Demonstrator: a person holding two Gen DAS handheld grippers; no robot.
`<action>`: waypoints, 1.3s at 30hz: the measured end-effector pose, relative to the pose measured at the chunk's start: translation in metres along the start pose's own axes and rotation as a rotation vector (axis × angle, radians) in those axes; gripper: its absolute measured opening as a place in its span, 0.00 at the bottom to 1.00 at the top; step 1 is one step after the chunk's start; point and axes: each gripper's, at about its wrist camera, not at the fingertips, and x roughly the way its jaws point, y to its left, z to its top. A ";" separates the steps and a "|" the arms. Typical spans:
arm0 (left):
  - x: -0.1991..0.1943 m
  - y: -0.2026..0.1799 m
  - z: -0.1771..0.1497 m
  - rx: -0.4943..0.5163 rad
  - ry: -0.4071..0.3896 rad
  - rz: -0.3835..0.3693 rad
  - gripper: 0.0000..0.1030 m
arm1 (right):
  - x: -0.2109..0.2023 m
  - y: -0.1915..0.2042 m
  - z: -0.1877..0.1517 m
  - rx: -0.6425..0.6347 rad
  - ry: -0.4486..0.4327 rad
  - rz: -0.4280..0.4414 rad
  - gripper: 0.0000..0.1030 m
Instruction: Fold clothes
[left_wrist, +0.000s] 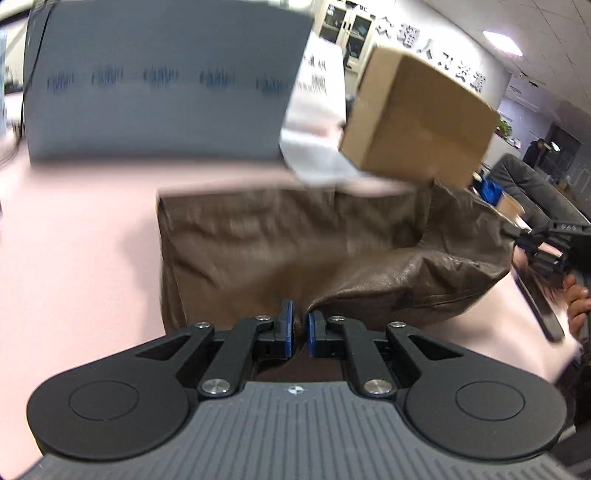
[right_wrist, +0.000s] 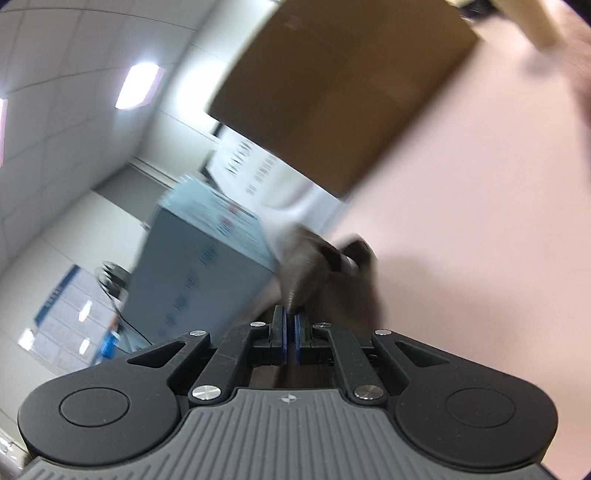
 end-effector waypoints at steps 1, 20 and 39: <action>-0.002 0.002 -0.008 -0.008 0.003 -0.007 0.07 | -0.005 -0.006 -0.005 0.013 -0.002 -0.006 0.04; -0.076 -0.028 0.054 0.276 -0.300 0.083 0.85 | -0.072 0.075 -0.025 -0.676 -0.218 -0.088 0.85; 0.076 0.015 0.064 0.092 -0.076 0.073 0.85 | 0.086 0.086 0.025 -0.744 -0.002 -0.197 0.07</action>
